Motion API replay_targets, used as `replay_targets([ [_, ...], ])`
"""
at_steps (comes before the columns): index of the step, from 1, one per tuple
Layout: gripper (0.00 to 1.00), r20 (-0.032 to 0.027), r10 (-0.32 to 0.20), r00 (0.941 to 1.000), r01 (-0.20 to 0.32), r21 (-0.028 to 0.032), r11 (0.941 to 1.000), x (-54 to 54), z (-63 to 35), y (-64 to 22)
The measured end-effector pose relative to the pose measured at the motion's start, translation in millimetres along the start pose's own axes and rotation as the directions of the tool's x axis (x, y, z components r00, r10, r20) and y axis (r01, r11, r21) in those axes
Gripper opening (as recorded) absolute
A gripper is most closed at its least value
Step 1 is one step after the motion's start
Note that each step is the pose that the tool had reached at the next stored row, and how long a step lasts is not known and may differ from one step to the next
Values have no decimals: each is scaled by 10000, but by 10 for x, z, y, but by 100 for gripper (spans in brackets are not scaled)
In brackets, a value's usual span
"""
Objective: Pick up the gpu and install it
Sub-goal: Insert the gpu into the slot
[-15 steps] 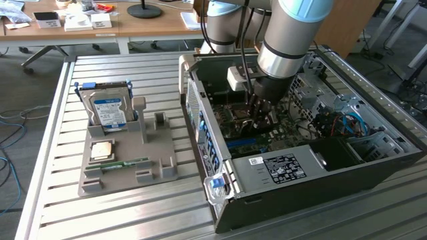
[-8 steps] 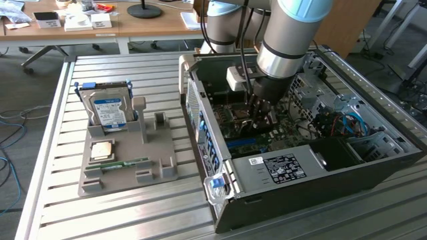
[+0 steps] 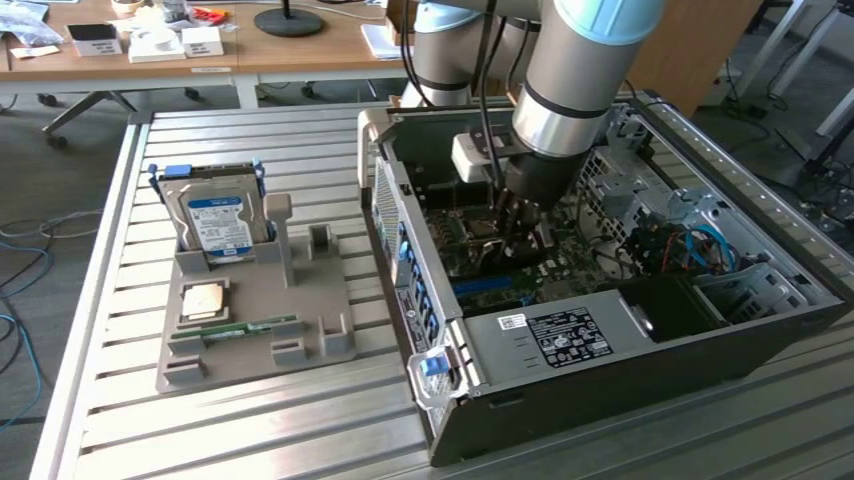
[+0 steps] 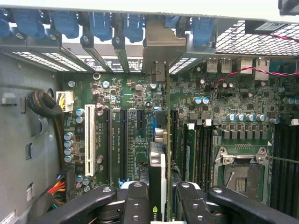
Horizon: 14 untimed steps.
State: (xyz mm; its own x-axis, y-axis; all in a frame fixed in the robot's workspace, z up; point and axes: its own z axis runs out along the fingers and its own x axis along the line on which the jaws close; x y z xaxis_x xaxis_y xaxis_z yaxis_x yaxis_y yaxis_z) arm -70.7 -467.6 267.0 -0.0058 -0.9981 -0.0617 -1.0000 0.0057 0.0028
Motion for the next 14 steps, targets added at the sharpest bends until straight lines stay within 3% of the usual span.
replay_targets([
  [14, 27, 4, 0, 10000, 0, 2, 10000, -1, 24, 9],
])
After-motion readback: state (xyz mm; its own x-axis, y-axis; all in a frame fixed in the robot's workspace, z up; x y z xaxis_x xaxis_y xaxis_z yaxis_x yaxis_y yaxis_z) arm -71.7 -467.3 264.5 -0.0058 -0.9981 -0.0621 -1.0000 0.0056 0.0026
